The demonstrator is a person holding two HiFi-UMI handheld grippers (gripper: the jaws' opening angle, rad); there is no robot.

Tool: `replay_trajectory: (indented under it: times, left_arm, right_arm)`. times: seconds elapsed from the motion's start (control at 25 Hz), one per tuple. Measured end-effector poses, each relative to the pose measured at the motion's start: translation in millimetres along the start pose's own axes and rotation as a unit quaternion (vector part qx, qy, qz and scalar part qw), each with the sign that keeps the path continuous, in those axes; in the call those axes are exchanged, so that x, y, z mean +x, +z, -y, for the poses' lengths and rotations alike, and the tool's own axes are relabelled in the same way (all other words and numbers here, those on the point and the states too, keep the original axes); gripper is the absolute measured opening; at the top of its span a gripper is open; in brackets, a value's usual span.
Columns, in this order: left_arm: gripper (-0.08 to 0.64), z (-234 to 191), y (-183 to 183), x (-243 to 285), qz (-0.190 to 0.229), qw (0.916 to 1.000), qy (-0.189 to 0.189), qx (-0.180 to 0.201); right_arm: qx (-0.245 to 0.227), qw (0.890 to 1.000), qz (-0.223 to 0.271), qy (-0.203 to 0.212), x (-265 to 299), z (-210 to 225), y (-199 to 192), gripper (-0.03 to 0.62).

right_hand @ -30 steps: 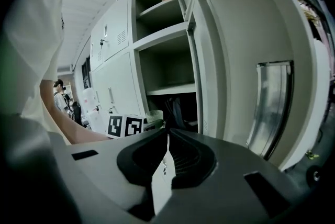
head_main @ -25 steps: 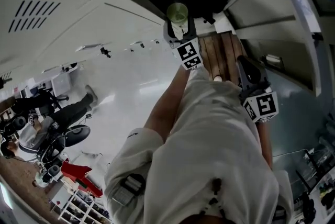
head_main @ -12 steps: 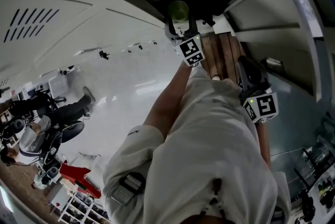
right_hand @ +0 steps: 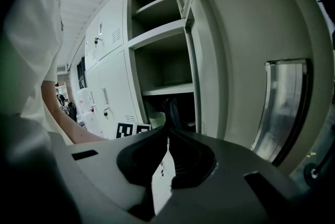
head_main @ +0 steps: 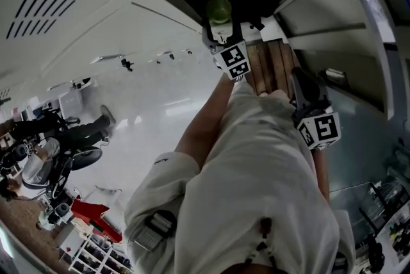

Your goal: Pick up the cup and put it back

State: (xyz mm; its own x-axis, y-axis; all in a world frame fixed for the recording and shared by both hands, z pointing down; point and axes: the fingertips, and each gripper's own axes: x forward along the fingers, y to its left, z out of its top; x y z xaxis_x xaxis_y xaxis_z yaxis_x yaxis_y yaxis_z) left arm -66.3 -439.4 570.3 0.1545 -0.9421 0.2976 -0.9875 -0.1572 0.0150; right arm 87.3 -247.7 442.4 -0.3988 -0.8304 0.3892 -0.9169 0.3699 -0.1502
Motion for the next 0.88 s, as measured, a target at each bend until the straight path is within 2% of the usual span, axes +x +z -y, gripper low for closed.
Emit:
replay_trajectory:
  times: [0.2, 0.36, 0.44, 0.64, 0.76, 0.88]
  left_arm:
    - [0.351, -1.5, -4.4, -10.8, 0.001, 1.0000, -0.004, -0.004]
    - [0.346, 0.8, -4.3, -28.8, 0.010, 0.9995, -0.026, -0.014]
    - [0.294, -1.2, -5.0, -38.9, 0.012, 0.9995, -0.027, -0.013]
    - [0.102, -0.3, 0.8, -67.1, 0.028, 0.9985, -0.044, 0.018]
    - [0.039, -1.0, 6.0, -86.3, 0.040, 0.9978, -0.045, 0.030]
    - [0.029, 0.1, 9.5, -106.8, 0.046, 0.9973, -0.043, 0.036]
  right_arm:
    - [-0.002, 1.000, 0.003, 0.015, -2.1, -4.2, -1.7, 0.028]
    - [0.001, 1.000, 0.011, 0.019, -10.1, -8.3, -3.6, 0.028]
    - [0.005, 1.000, 0.016, 0.021, -12.0, -9.8, -4.5, 0.028]
    - [0.016, 0.999, 0.031, 0.037, -16.3, -14.7, -6.7, 0.028]
    - [0.011, 0.998, 0.036, 0.049, -21.9, -18.0, -9.2, 0.028]
    - [0.005, 0.997, 0.038, 0.067, -29.0, -24.3, -15.7, 0.028]
